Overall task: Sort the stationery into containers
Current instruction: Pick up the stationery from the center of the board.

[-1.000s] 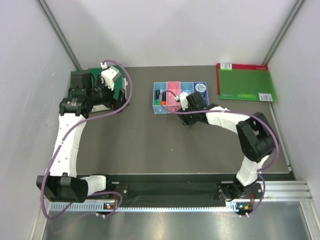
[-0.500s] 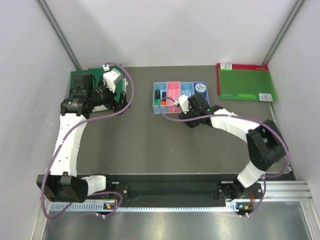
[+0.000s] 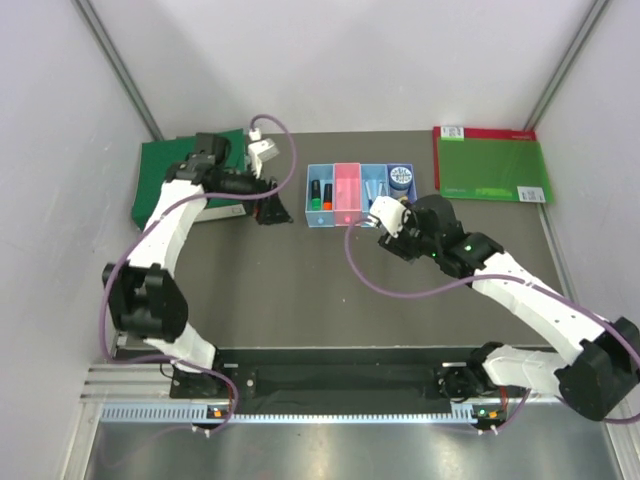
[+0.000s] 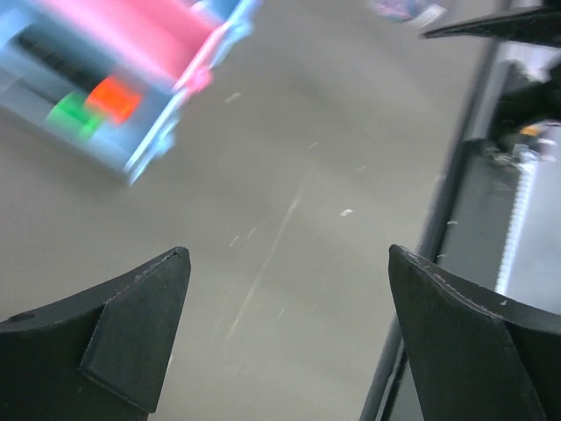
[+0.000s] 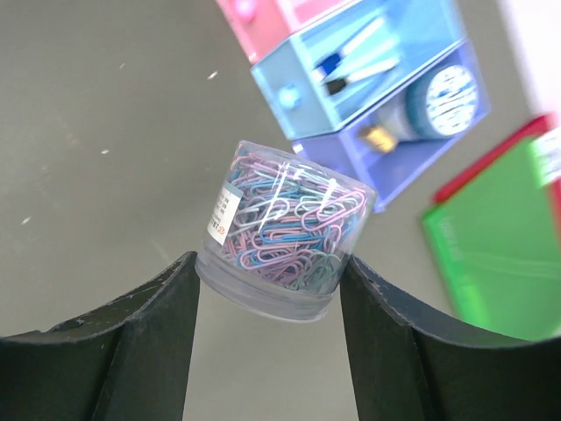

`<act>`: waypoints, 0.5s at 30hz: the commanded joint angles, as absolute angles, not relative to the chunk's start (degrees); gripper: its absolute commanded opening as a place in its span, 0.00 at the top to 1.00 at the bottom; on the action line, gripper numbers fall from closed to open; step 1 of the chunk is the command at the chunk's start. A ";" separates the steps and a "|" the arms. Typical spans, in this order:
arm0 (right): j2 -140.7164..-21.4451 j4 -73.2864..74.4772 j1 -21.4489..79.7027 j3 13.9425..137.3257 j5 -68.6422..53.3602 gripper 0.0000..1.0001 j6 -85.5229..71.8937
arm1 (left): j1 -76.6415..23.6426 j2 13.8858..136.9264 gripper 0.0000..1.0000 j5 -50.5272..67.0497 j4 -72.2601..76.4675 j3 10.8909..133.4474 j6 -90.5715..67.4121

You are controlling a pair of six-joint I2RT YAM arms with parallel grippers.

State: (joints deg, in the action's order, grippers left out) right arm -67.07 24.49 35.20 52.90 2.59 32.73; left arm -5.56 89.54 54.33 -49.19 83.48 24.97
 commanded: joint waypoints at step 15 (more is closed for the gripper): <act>-57.48 19.16 51.58 55.46 19.51 0.64 49.82 | -22.23 113.99 0.02 76.03 -52.74 113.82 22.94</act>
